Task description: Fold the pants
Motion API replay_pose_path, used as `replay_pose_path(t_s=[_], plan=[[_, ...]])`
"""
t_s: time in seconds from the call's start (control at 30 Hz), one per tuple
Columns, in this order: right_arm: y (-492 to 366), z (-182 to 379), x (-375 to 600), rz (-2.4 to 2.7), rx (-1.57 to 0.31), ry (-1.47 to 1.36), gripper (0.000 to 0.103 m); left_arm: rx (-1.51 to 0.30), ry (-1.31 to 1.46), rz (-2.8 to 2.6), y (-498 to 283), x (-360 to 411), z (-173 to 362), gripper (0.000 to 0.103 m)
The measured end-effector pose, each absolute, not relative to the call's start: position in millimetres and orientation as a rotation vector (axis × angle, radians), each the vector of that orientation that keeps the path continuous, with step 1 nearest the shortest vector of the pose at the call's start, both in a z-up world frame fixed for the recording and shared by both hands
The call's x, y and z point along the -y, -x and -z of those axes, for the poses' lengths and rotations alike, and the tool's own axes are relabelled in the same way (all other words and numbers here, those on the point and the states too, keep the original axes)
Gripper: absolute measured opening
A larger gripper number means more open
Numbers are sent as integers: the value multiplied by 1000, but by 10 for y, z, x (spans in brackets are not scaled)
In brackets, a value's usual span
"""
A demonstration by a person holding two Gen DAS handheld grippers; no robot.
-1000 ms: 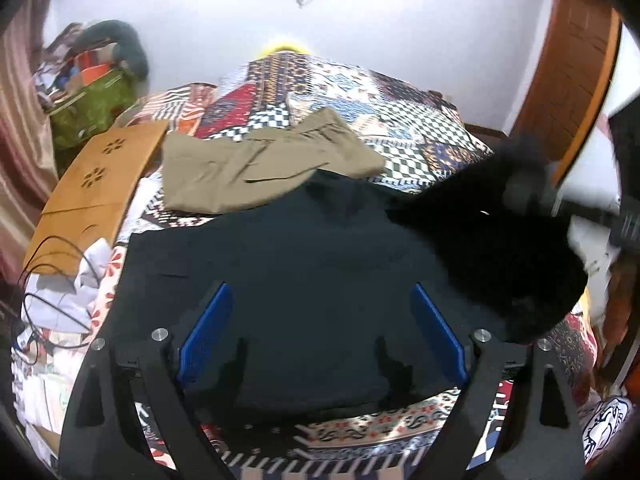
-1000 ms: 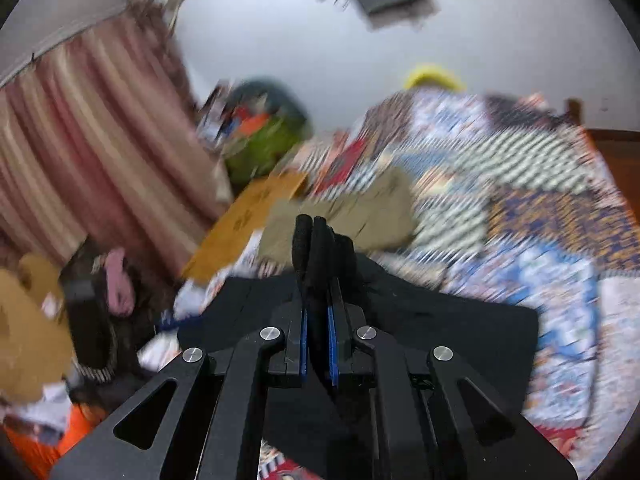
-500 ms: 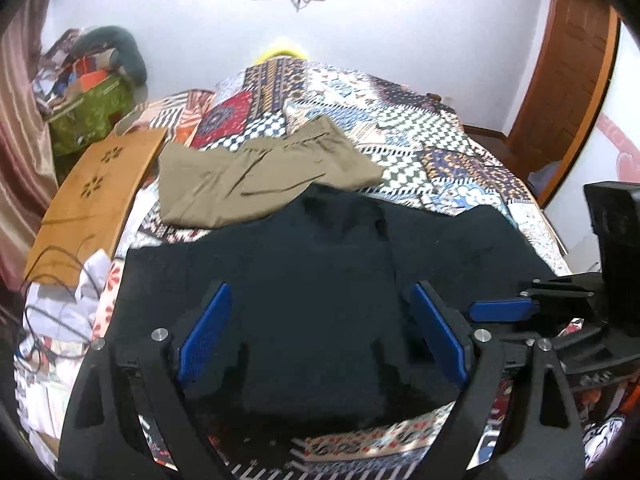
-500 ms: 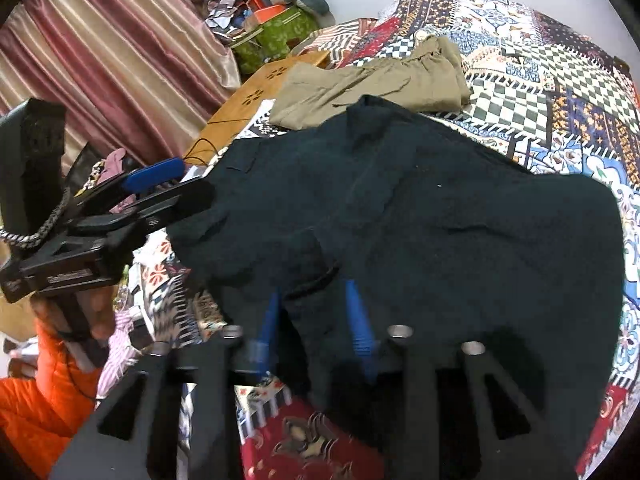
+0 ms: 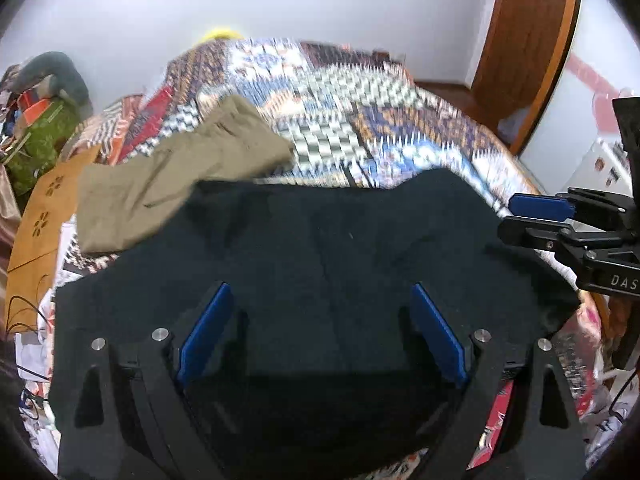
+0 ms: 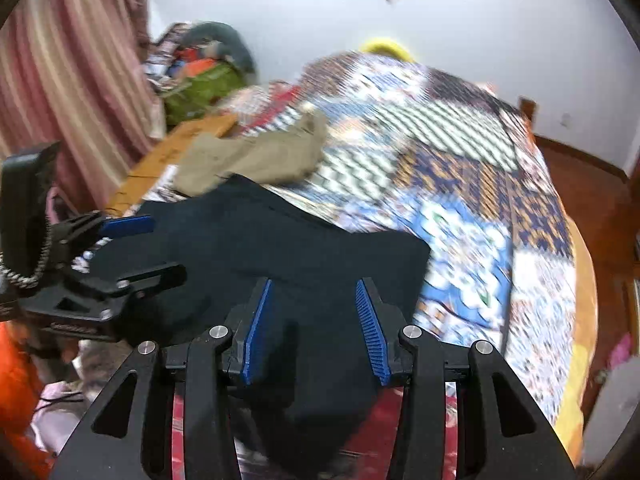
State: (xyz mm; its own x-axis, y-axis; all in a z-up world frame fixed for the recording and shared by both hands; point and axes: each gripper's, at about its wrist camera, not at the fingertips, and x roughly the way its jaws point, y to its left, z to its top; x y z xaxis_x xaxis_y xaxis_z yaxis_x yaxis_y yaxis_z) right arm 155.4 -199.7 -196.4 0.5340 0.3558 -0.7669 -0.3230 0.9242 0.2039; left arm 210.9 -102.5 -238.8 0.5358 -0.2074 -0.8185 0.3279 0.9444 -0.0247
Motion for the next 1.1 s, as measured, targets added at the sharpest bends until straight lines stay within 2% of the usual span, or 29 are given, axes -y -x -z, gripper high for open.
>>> replay_pose_path(t_s=[0.2,0.57,0.77,1.03,1.1], plan=[[-1415,2333,2102,-396,-1005,-90,39,-1000,-161,312,-2078,1118,2644,91],[-1006,2289,2444,-393,-1013,-224,42,-1009,-76,298,-1868,831,2656,92],[-972,2128,2432,-357,-1000,-166,44,-954,-94,210,-1704,652,2517,91],[-1047,1673,2270,-351,-886,-81,45,-797,-64,-11,-1467,41,2053,91],[-1077,1582,2171,-362,-860,-60,49,-779,-42,-61,-1426,-156,1990,91]])
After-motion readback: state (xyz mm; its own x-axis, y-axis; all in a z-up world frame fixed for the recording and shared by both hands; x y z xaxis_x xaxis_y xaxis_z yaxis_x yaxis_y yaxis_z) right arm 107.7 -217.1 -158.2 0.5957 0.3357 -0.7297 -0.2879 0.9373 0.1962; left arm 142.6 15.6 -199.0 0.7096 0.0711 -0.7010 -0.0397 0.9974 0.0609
